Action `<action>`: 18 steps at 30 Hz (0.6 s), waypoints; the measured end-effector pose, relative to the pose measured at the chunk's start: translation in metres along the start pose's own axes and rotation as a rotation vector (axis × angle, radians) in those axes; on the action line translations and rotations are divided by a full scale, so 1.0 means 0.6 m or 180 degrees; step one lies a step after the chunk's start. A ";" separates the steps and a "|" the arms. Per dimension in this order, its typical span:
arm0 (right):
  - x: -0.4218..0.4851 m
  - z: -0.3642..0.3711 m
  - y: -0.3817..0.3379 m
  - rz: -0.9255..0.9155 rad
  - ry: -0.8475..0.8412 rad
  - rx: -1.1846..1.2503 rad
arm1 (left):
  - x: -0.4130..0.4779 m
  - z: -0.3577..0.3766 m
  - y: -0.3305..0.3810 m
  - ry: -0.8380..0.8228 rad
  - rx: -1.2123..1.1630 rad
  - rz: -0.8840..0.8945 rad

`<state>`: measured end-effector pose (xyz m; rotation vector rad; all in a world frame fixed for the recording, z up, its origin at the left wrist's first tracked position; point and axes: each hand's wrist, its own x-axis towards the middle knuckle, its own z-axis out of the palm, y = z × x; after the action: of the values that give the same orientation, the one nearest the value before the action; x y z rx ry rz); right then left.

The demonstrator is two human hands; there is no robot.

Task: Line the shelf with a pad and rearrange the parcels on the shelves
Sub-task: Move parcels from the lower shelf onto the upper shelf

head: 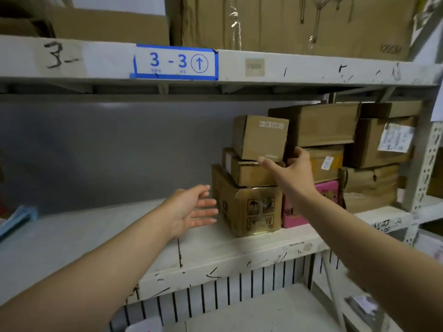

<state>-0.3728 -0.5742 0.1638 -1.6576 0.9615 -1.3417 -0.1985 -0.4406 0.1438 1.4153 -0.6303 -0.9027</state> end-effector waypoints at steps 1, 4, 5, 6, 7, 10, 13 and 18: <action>0.009 0.009 -0.009 -0.0026 0.0086 -0.0019 | 0.005 0.001 0.008 -0.0023 -0.0002 0.0004; 0.025 0.038 -0.034 -0.0053 0.0313 -0.0238 | 0.021 0.002 0.027 -0.0109 -0.0003 0.0030; 0.030 0.048 -0.039 -0.0057 0.0418 -0.0339 | 0.025 0.002 0.031 -0.0143 0.0004 0.0032; 0.035 0.060 -0.042 -0.0058 0.0520 -0.0431 | 0.028 0.002 0.032 -0.0181 0.0011 0.0027; 0.038 0.071 -0.045 -0.0047 0.0612 -0.0513 | 0.029 0.002 0.033 -0.0219 0.0018 0.0017; 0.047 0.099 -0.048 0.0004 0.0805 -0.0617 | 0.030 -0.003 0.027 -0.0279 -0.0017 -0.0050; 0.058 0.111 -0.050 -0.0012 0.0991 -0.0765 | 0.029 -0.016 0.029 -0.0234 -0.0019 -0.0047; 0.072 0.108 -0.055 -0.0024 0.0931 -0.0992 | 0.023 -0.032 0.049 0.0085 -0.0186 -0.0004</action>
<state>-0.2993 -0.5927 0.2020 -1.7186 1.3957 -1.5280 -0.1708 -0.4436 0.1690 1.3733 -0.5785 -0.8952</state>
